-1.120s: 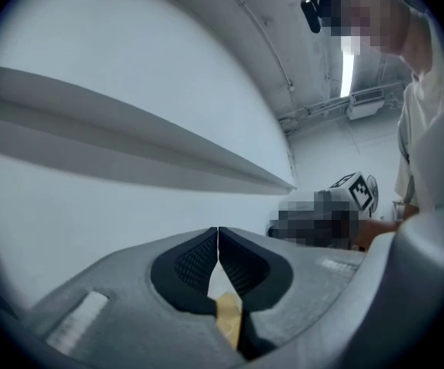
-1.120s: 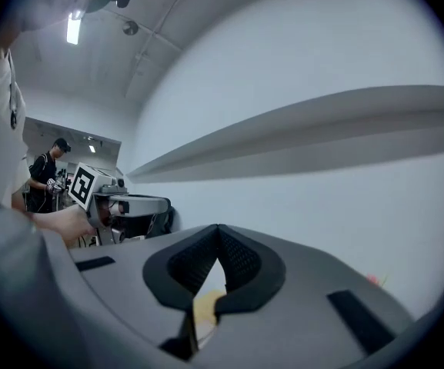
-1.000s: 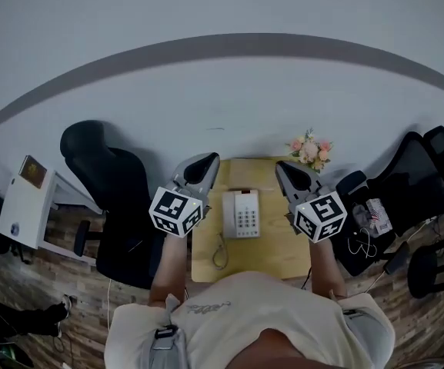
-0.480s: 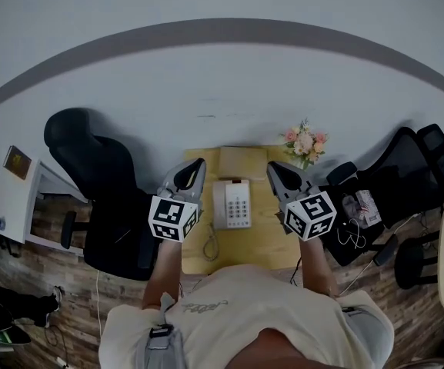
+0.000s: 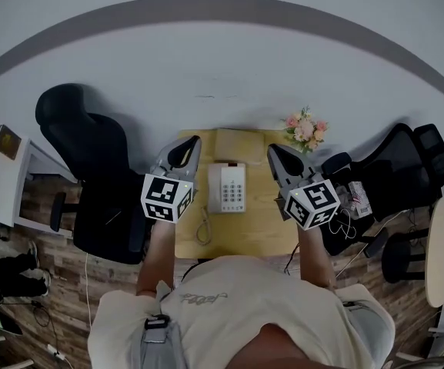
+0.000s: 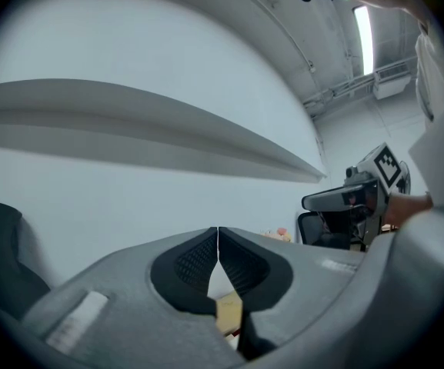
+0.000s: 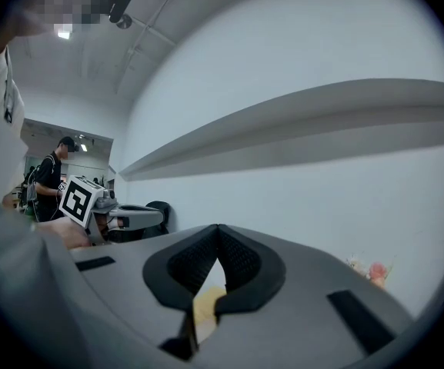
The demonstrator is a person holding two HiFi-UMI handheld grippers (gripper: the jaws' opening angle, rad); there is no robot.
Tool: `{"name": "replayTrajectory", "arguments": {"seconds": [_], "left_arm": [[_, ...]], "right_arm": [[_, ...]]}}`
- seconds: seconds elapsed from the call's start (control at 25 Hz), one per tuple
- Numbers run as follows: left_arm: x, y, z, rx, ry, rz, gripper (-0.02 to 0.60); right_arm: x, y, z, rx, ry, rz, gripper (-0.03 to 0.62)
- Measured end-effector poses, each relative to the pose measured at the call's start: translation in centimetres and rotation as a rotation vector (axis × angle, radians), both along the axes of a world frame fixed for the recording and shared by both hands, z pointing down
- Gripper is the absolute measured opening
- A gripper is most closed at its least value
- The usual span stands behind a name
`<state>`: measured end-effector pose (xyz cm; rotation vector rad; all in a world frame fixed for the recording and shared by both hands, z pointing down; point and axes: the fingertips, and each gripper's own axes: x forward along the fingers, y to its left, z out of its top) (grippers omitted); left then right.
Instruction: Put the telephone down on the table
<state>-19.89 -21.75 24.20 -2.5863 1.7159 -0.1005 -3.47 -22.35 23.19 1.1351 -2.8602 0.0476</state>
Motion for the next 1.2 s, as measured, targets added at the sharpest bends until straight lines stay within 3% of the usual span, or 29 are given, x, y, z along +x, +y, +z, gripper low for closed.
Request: {"name": "replayTrajectory", "arguments": {"seconds": [0.32, 0.52, 0.88, 1.2], "left_arm": [[-0.1, 0.6, -0.9, 0.01, -0.011, 0.002, 0.018], [-0.1, 1.4, -0.5, 0.011, -0.061, 0.007, 0.018], [-1.4, 2.2, 1.3, -0.003, -0.002, -0.009, 0.018], [-1.5, 2.3, 2.2, -0.015, 0.018, 0.029, 0.018]], "right_arm": [[-0.2, 0.6, -0.7, 0.03, 0.031, 0.003, 0.002], [-0.9, 1.1, -0.1, 0.008, 0.024, -0.01, 0.003], [-2.2, 2.0, 1.3, -0.006, 0.093, -0.035, 0.002], [-1.2, 2.1, 1.9, -0.013, 0.105, 0.03, 0.002]]}}
